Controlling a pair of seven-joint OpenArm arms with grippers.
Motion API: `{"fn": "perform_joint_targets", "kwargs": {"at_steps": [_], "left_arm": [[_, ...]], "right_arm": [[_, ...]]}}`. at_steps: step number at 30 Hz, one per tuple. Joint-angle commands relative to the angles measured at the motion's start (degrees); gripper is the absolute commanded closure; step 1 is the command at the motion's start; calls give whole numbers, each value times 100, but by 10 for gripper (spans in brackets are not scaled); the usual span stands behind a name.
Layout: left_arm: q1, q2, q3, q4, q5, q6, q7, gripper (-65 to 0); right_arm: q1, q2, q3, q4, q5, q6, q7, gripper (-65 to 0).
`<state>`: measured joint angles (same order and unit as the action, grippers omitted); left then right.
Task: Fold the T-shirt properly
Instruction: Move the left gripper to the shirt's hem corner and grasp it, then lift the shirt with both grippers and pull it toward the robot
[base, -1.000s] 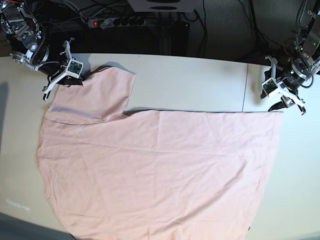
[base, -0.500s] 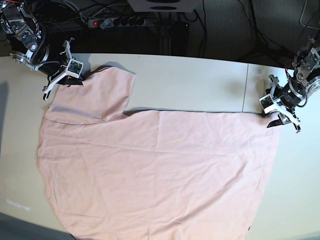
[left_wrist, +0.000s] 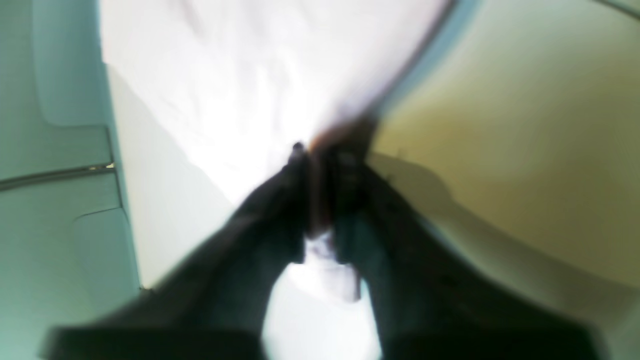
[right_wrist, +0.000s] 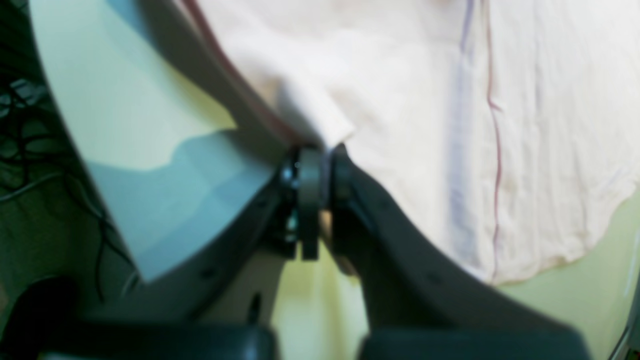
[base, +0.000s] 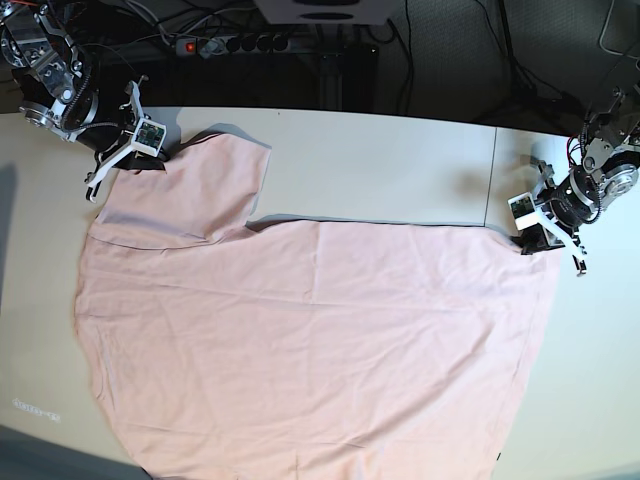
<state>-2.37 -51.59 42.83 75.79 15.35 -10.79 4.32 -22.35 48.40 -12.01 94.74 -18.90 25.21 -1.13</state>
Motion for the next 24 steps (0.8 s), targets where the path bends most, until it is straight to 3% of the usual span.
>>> {"fn": "perform_joint_targets", "kwargs": {"at_steps": [1, 6, 11, 16, 18, 22, 24], "left_arm": [[48, -90, 37, -50, 39, -251, 184, 0], [46, -166, 35, -35, 330, -195, -243, 0], [46, -162, 33, -31, 529, 192, -240, 0], [46, -164, -83, 236, 501, 197, 68, 0], [46, -168, -214, 452, 501, 28, 291, 0], [48, -297, -562, 1040, 503, -863, 367, 0], [48, -409, -691, 1263, 501, -1073, 367, 0]], "right_arm": [[9, 96, 35, 28, 7, -55, -22, 0], [9, 94, 35, 28, 166, -52, -26, 0], [11, 92, 57, 28, 909, -55, -195, 0], [9, 92, 304, 28, 1235, -52, -197, 0], [11, 92, 498, 31, 1416, -50, -197, 0], [9, 96, 824, 83, 1545, 2, -201, 0], [9, 101, 922, 164, 1554, 57, -317, 0]]}}
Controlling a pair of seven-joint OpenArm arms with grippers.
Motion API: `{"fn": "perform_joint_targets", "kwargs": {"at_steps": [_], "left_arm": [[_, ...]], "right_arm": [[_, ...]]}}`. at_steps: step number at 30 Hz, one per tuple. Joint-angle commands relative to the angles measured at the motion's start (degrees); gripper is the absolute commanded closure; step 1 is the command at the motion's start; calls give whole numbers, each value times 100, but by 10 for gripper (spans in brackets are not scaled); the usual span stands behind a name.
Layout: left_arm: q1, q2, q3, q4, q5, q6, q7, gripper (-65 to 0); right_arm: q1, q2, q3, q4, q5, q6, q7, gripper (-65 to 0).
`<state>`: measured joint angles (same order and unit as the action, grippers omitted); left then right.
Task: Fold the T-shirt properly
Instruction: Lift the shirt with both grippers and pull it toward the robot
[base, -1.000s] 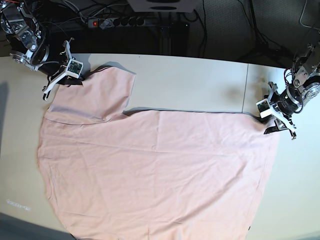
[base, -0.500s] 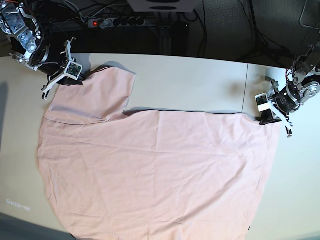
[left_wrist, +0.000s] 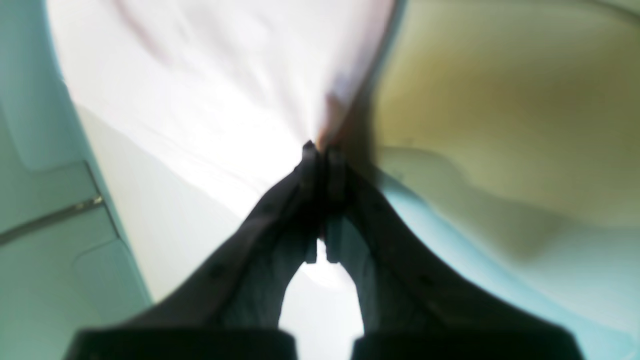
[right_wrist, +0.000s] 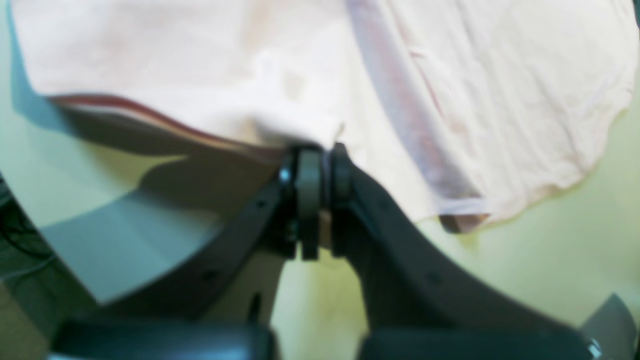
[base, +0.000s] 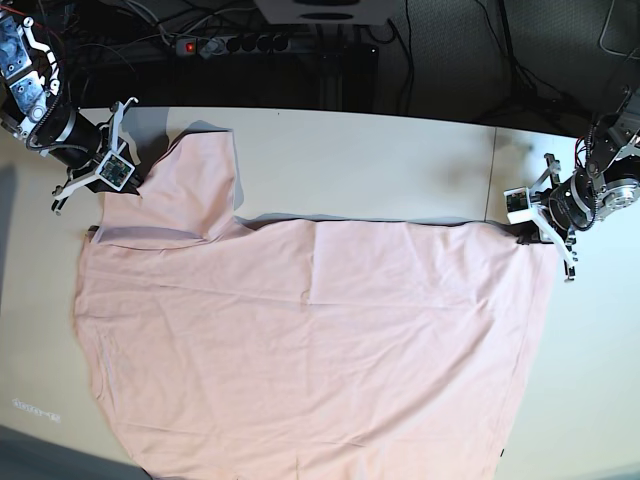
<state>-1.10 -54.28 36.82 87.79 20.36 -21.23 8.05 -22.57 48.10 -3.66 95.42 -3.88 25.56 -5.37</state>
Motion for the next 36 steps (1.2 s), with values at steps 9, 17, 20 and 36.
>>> {"fn": "perform_joint_targets", "kwargs": {"at_steps": [9, 17, 20, 36], "left_arm": [[-83, -385, -726, 339, -479, -422, -11, 0], [-573, -470, -909, 341, -647, -533, -17, 0], [-879, -531, -909, 341, -929, -734, -11, 0], [-1530, -603, -907, 332, -1547, -890, -13, 0]], "right_arm": [[35, 166, 704, 656, 586, 42, -219, 0], [35, 638, 870, 750, 584, 39, -402, 0], [35, 804, 942, 750, 671, 37, -435, 0], [1012, 1036, 1027, 623, 1187, 85, -599, 0]]}}
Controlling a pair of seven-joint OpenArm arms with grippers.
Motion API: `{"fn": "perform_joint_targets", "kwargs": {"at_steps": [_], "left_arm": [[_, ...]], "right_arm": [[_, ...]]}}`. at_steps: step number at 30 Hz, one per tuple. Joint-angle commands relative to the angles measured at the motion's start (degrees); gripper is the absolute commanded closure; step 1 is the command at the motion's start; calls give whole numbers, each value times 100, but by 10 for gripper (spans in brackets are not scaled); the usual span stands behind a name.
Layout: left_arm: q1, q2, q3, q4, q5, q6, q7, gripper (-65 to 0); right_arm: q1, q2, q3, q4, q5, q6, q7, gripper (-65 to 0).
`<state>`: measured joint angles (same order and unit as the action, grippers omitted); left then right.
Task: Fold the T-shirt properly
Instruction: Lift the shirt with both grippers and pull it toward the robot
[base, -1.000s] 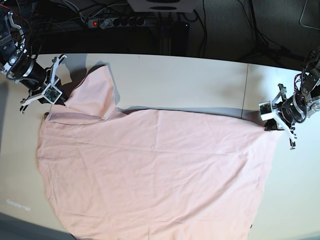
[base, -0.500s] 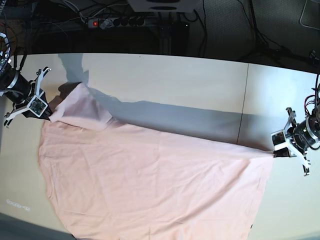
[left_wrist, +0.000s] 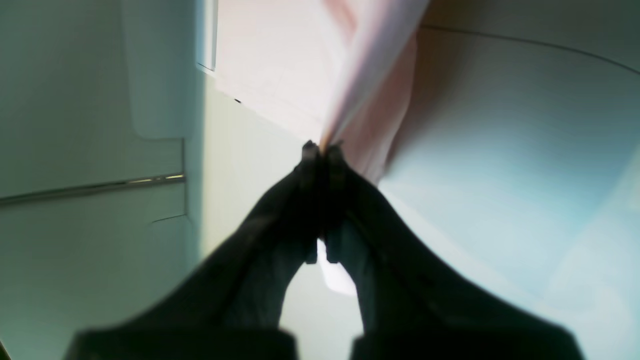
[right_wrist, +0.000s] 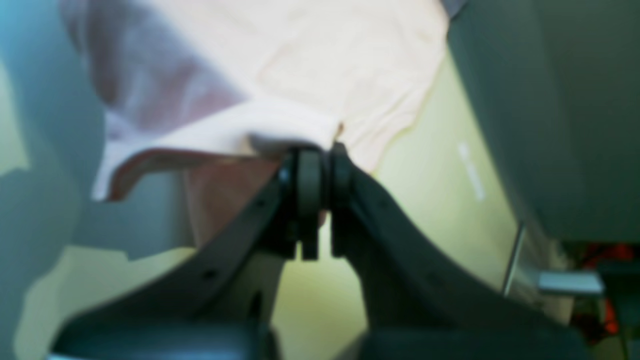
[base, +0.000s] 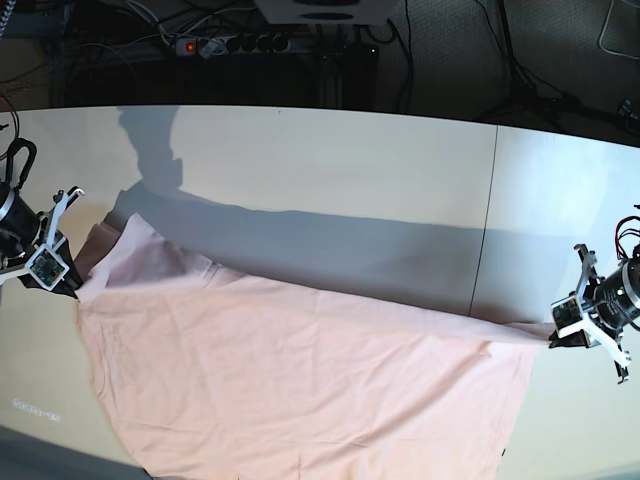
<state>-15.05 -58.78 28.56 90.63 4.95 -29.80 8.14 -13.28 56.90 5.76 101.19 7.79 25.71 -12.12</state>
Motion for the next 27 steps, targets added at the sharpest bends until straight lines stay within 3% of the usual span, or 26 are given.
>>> {"fn": "perform_joint_targets", "kwargs": {"at_steps": [1, 8, 19, 27], "left_arm": [[-184, -151, -81, 44, -7, -70, -22, 0], [-282, -72, 85, 37, -140, -197, -37, 0], [-1147, -61, 997, 2, -105, -199, -15, 0], [-2151, 743, 1370, -1432, -107, -256, -17, 0]], "right_arm": [[122, 186, 81, 46, 22, 70, 76, 0], [581, 494, -354, -120, 125, 125, 79, 0], [2660, 575, -2334, -1257, 122, 151, 79, 0], [4170, 210, -3403, -2011, 116, 219, 76, 0]]}}
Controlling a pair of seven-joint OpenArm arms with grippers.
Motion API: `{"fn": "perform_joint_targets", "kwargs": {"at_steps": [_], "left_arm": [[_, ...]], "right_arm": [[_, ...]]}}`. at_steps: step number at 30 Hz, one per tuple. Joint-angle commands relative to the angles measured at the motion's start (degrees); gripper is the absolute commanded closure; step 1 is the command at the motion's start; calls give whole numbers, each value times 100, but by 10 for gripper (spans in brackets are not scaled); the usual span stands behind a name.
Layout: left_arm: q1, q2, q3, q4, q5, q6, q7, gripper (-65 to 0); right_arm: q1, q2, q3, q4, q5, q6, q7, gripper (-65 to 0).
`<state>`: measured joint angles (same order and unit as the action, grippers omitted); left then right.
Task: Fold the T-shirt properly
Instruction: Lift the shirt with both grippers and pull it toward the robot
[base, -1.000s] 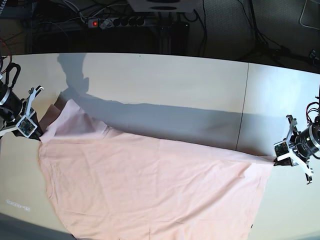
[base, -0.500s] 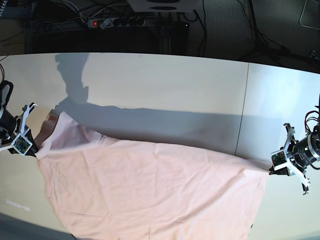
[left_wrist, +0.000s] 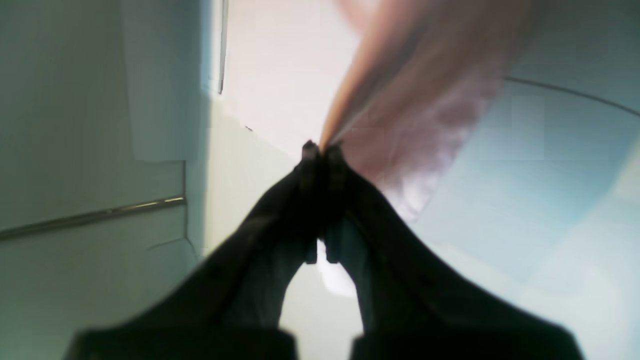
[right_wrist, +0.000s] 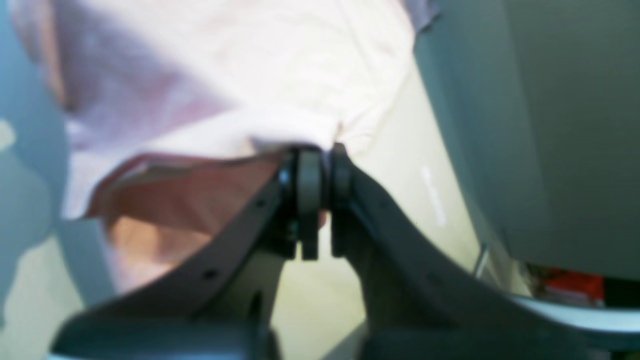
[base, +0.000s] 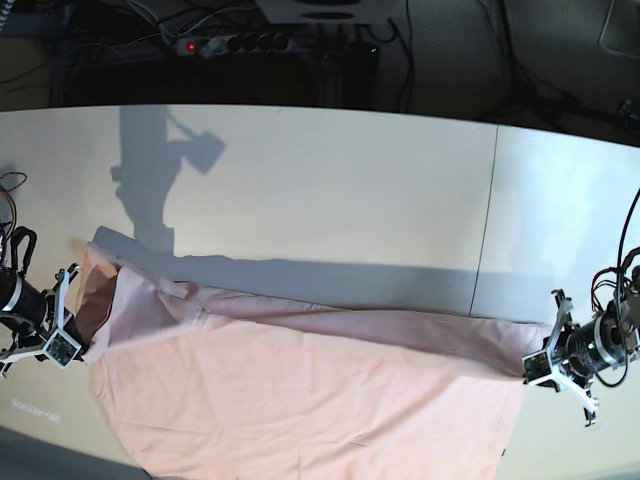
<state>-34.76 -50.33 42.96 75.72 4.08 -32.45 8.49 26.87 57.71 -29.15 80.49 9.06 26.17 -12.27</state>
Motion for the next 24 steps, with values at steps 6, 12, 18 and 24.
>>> {"fn": "perform_joint_targets", "kwargs": {"at_steps": [6, 12, 18, 24], "left_arm": [[-824, 391, 37, -841, -22, -402, -109, 0], [-1397, 732, 514, -1569, 4, -400, -245, 0], [-1735, 1056, 1099, -2253, 111, -72, -348, 0], [-1790, 1161, 1108, -2664, 306, -74, -730, 0]], "right_arm": [[1207, -402, -667, -638, -35, 343, 87, 0], [2146, -898, -1473, -1410, -330, 492, 92, 0], [2796, -1222, -2267, -1864, -564, 498, 136, 0], [3049, -1631, -2483, -2396, -846, 496, 240, 0]]}}
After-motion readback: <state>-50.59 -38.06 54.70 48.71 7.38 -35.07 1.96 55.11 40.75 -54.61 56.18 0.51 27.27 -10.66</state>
